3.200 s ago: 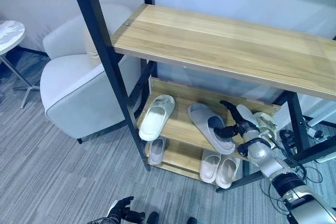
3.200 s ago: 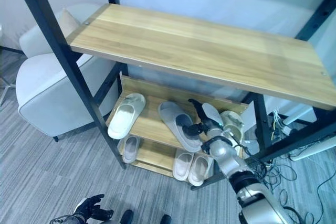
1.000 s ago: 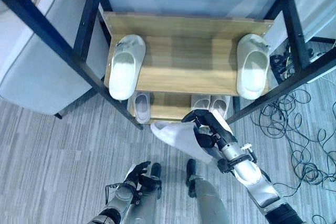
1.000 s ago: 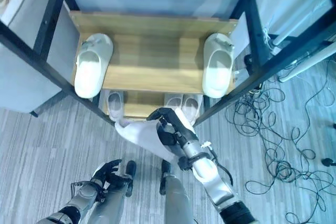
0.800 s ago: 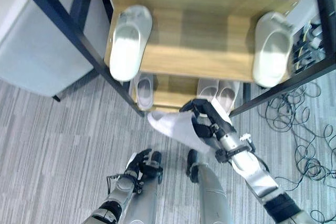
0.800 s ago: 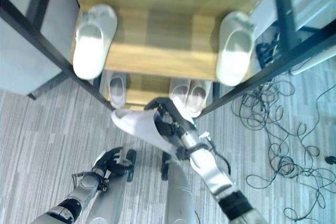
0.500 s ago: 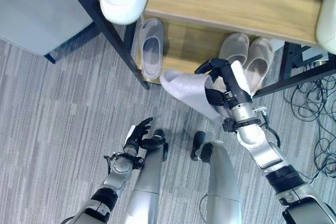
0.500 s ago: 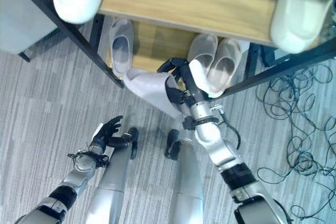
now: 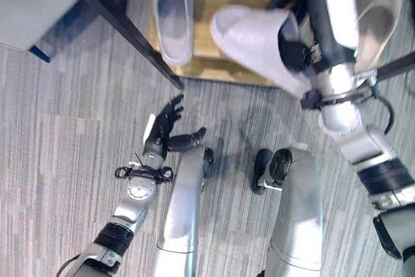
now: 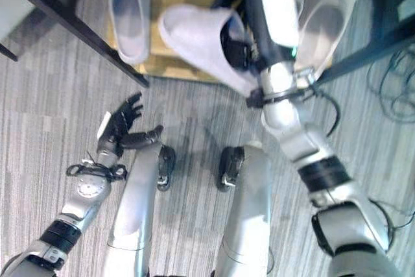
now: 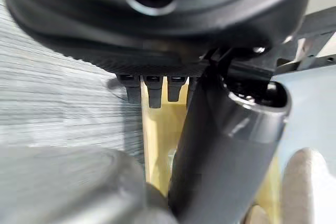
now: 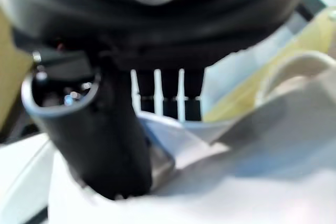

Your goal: Arrange the slippers neatly on the shoe rack.

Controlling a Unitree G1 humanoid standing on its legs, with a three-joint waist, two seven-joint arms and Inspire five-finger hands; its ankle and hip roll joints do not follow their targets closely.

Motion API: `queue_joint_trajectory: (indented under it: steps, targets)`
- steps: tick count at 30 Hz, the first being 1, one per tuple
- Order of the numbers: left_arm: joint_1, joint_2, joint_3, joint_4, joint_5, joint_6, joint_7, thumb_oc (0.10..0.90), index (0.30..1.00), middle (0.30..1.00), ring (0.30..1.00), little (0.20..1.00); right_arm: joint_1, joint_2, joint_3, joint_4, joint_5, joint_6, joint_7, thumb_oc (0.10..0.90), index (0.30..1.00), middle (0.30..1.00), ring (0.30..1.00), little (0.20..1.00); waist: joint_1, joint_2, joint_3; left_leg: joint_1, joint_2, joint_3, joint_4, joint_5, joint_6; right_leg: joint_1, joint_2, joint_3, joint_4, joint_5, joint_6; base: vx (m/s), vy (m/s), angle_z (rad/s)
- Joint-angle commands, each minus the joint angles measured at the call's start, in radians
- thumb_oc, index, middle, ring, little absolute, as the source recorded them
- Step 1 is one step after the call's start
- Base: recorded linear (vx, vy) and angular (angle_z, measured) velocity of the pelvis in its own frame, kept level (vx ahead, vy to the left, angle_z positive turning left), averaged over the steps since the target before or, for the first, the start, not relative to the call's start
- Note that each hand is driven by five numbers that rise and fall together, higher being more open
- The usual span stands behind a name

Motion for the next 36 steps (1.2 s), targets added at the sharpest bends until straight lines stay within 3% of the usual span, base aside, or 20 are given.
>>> queue_joint_trajectory:
  steps: [1,2,7,9,14,26,36]
  targets:
    - [0.137,0.025,-0.107,0.080,0.026,0.027,0.042,0.800,0.900,0.900,0.900,0.900,-0.222,-0.022,0.000,-0.111,-0.048,-0.028,-0.101,0.400,0.300,0.300,0.300,0.300,0.034,-0.027,-0.022,0.051,-0.010,-0.022,-0.036,-0.104,0.025,0.108,0.011,-0.021,0.046,-0.170,-0.063,0.09,-0.021,-0.16]
    - [0.148,0.035,-0.115,0.055,0.015,0.024,0.056,0.800,0.900,0.900,0.900,0.900,-0.270,-0.001,0.033,-0.082,-0.049,-0.003,-0.120,0.400,0.300,0.300,0.300,0.300,0.038,-0.029,-0.022,0.051,-0.006,-0.026,0.012,-0.133,0.023,0.108,0.016,-0.016,0.093,-0.190,-0.068,0.11,-0.015,-0.06]
    - [0.155,0.047,-0.126,0.034,0.013,0.022,0.084,0.800,0.900,0.900,0.900,0.900,-0.323,0.056,0.067,-0.023,-0.061,0.035,-0.145,0.400,0.300,0.300,0.300,0.300,0.047,-0.025,-0.022,0.051,-0.005,-0.032,0.089,-0.172,0.021,0.108,0.017,-0.016,0.169,-0.216,-0.080,0.04,0.003,-0.09]
    - [0.150,0.040,-0.136,0.042,0.011,0.021,0.106,0.800,0.900,0.900,0.900,0.900,-0.372,0.134,0.100,0.026,-0.085,0.066,-0.167,0.400,0.300,0.300,0.300,0.300,0.058,-0.013,-0.022,0.051,0.000,-0.034,0.142,-0.198,0.021,0.108,0.022,-0.018,0.221,-0.231,-0.083,0.05,0.032,-0.12]
    - [0.134,0.042,-0.150,0.041,-0.005,0.017,0.117,0.800,0.900,0.900,0.900,0.900,-0.437,0.228,0.155,0.132,-0.101,0.110,-0.169,0.400,0.300,0.300,0.300,0.300,0.067,-0.005,-0.022,0.051,0.005,-0.032,0.184,-0.208,0.015,0.108,0.018,-0.025,0.261,-0.237,-0.085,0.02,0.016,-0.04]
    - [0.119,0.067,-0.182,0.009,-0.050,0.000,0.130,0.800,0.900,0.900,0.900,0.900,-0.542,0.329,0.242,0.422,0.011,0.136,-0.214,0.400,0.300,0.300,0.300,0.300,0.096,0.012,-0.022,0.051,0.014,-0.032,0.212,-0.222,0.002,0.108,0.000,-0.022,0.295,-0.241,-0.080,0.00,0.017,-0.01]
    - [0.072,0.056,-0.222,0.023,-0.058,-0.005,0.117,0.800,0.900,0.900,0.900,0.900,-0.599,0.353,0.275,0.567,0.056,0.144,-0.232,0.400,0.300,0.300,0.300,0.300,0.105,0.003,-0.022,0.051,0.009,-0.021,0.206,-0.220,-0.009,0.108,-0.005,-0.004,0.312,-0.238,-0.078,0.01,0.013,-0.01]
